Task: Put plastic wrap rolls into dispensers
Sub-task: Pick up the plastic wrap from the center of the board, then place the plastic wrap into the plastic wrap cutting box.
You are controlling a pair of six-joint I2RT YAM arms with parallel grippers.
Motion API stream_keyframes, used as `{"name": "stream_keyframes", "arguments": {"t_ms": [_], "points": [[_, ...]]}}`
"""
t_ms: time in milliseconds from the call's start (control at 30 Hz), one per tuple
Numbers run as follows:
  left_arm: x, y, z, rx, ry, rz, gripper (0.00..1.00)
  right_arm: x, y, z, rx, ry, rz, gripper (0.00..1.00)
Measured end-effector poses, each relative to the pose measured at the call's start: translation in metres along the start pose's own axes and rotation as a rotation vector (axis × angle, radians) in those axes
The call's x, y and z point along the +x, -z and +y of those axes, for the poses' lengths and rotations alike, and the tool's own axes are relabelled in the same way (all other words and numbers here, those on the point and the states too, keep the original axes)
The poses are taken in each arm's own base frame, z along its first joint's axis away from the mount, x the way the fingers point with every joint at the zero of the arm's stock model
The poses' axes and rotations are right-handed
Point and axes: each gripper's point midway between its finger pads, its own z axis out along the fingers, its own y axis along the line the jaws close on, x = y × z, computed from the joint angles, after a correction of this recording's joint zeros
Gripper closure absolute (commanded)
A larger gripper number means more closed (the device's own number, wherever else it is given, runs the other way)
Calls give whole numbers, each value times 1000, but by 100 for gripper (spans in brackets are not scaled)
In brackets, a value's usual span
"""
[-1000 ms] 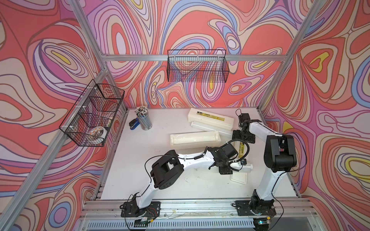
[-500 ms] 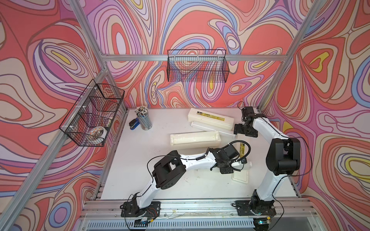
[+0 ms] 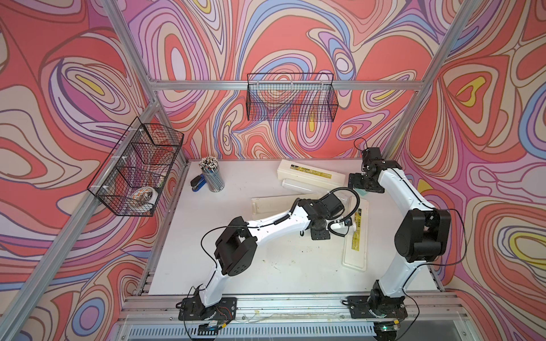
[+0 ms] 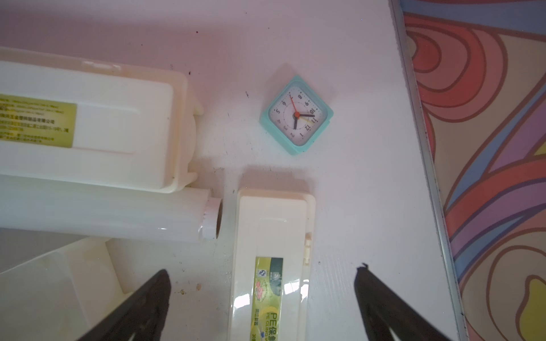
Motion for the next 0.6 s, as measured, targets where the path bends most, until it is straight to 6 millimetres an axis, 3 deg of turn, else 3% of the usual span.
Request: {"name": "stream_keyframes", "arguments": {"t_ms": [200,467,600], "points": [[16,30,59,-121,17,0,100,5,-4,5,-28,0,15,2],[62,28,112,-166,47,58,100,18,-12,8,-46,-7,52,2],[79,14,133,-175,69,78,100,16,-13,9,-47,-11,43,2]]}}
